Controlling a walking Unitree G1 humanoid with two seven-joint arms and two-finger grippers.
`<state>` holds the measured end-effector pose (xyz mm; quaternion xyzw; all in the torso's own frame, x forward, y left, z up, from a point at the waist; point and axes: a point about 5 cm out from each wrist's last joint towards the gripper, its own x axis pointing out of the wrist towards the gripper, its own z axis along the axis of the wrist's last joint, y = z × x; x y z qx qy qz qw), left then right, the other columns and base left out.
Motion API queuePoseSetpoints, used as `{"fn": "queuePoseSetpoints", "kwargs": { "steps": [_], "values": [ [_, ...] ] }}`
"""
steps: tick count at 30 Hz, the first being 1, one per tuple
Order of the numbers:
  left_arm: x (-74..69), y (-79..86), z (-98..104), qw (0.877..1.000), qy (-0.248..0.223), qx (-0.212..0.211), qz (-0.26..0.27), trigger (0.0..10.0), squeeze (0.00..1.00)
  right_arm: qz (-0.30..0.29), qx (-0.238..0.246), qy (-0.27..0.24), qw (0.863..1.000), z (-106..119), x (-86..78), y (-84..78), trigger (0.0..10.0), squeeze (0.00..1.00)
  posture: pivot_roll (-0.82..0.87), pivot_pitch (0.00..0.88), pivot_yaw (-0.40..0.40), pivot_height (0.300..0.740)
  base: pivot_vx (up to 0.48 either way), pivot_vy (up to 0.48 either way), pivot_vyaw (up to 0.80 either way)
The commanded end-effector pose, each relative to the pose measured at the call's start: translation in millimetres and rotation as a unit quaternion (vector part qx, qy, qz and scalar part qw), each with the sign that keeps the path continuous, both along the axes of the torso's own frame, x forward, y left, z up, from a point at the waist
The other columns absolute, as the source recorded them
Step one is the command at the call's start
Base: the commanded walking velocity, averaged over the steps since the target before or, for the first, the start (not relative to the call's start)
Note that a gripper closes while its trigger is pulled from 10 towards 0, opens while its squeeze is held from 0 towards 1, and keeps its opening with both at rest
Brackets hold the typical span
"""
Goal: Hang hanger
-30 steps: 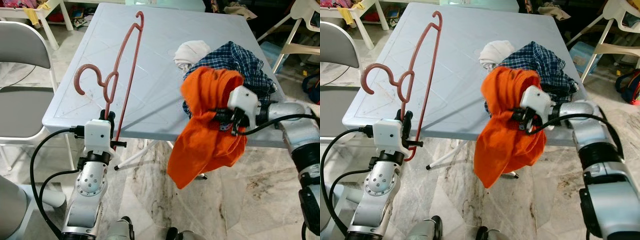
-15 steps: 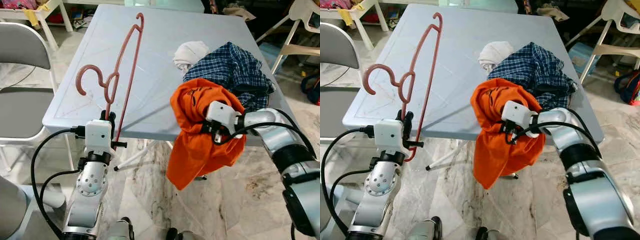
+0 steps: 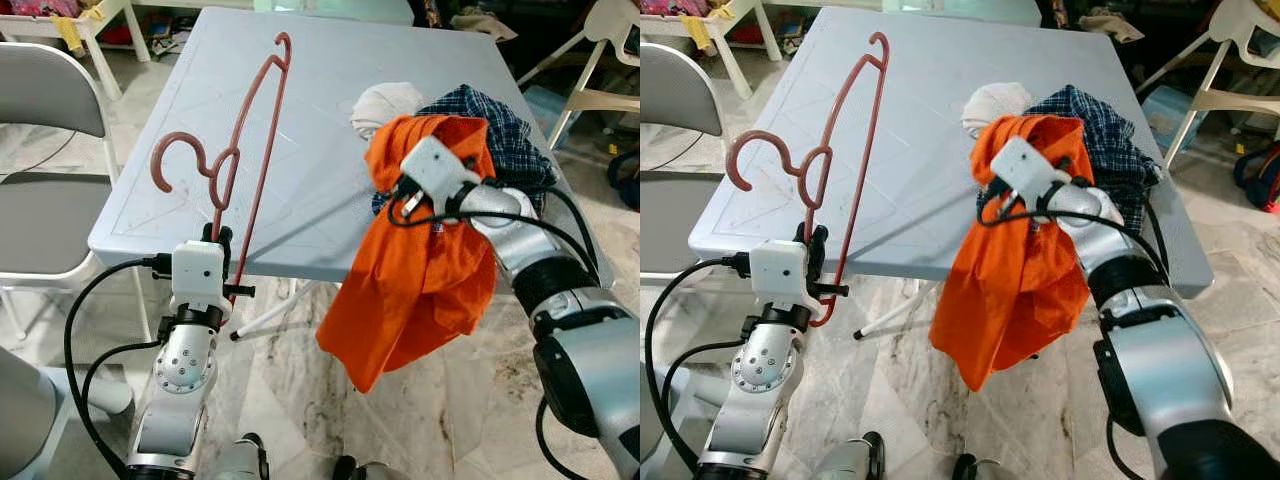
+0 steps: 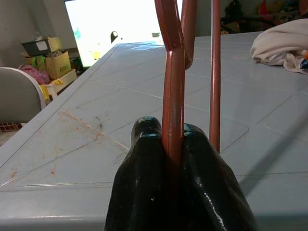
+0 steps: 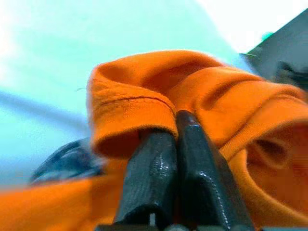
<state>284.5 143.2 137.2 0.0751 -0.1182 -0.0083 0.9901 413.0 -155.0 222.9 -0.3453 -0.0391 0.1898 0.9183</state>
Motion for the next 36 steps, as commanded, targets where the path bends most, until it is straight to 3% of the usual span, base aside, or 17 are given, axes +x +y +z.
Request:
{"fn": "queuePoseSetpoints", "kwargs": {
  "steps": [1,3,6,9,10,11,13,14,16,21,26,29,32,36],
  "values": [
    [0.7,-1.2,-12.1,1.000,0.031,0.002,-0.001,10.0,0.00,-0.032,0.027,-0.029,0.999,11.7,3.2,-4.1,10.0,0.00,0.17,0.193,-0.072,0.740,0.000,0.000,0.00],
    [0.8,-2.1,-12.1,1.000,0.031,0.001,-0.002,10.0,0.00,-0.061,0.068,-0.083,0.992,32.8,5.9,-4.5,10.0,0.00,0.17,0.195,-0.073,0.740,0.000,0.000,0.00],
    [0.5,-2.5,-12.2,1.000,0.031,0.002,-0.003,10.0,0.00,-0.053,0.086,-0.090,0.991,40.3,6.3,-2.0,10.0,0.00,0.17,0.196,-0.074,0.740,0.000,0.000,0.00],
    [0.1,-3.0,-12.8,0.999,0.032,0.001,-0.004,10.0,0.00,-0.008,0.103,-0.075,0.992,43.3,5.4,6.5,10.0,0.00,0.17,0.195,-0.076,0.740,0.000,0.000,0.00],
    [0.0,-3.0,-12.9,0.999,0.032,0.001,-0.003,10.0,0.00,0.015,0.086,-0.061,0.994,39.8,4.5,10.7,10.0,1.00,0.17,0.195,-0.077,0.740,0.000,0.000,0.00],
    [0.0,-3.4,-13.3,0.999,0.033,0.000,-0.003,10.0,0.00,0.064,0.027,-0.026,0.997,27.0,1.1,17.8,10.0,1.00,0.17,0.195,-0.079,0.740,0.000,0.000,0.00],
    [0.0,-3.4,-13.4,0.999,0.033,-0.001,-0.003,10.0,0.00,0.082,0.005,-0.012,0.997,21.6,-0.5,19.9,10.0,1.00,0.17,0.195,-0.079,0.740,0.000,0.000,0.00],
    [-0.2,-4.1,-14.1,0.999,0.034,-0.002,-0.003,10.0,0.00,0.128,-0.070,0.008,0.989,7.8,-6.4,20.1,10.0,1.00,0.16,0.194,-0.080,0.740,0.000,0.000,0.00],
    [0.0,-5.0,-14.5,0.999,0.035,-0.003,-0.004,10.0,0.00,0.173,-0.133,0.026,0.976,-3.0,-13.4,15.9,10.0,1.00,0.16,0.194,-0.081,0.740,0.000,0.000,0.00],
    [0.8,-6.3,-15.2,0.999,0.036,-0.004,-0.006,10.0,0.00,0.207,-0.145,0.053,0.966,-3.8,-19.0,4.2,10.0,1.00,0.15,0.194,-0.080,0.740,0.000,0.000,0.00],
    [1.7,-8.0,-15.7,0.999,0.037,-0.005,-0.011,10.0,0.00,0.216,-0.178,0.063,0.958,7.3,-24.7,-21.3,10.0,1.00,0.15,0.192,-0.076,0.740,0.000,0.000,0.00],
    [2.1,-8.5,-15.8,0.999,0.037,-0.005,-0.012,10.0,0.00,0.207,-0.189,0.047,0.959,12.3,-25.3,-27.6,10.0,1.00,0.14,0.191,-0.076,0.740,0.000,0.000,0.00],
    [2.6,-9.2,-15.9,0.999,0.037,-0.006,-0.014,10.0,0.00,0.181,-0.176,0.000,0.968,25.1,-24.5,-33.9,10.0,1.00,0.13,0.191,-0.073,0.740,0.000,0.000,0.00],
    [3.2,-9.9,-15.8,0.999,0.037,-0.006,-0.016,10.0,0.00,0.193,-0.170,0.014,0.966,23.1,-27.4,-35.5,10.0,1.00,0.13,0.190,-0.071,0.740,0.000,0.000,0.00]
  ]
}}
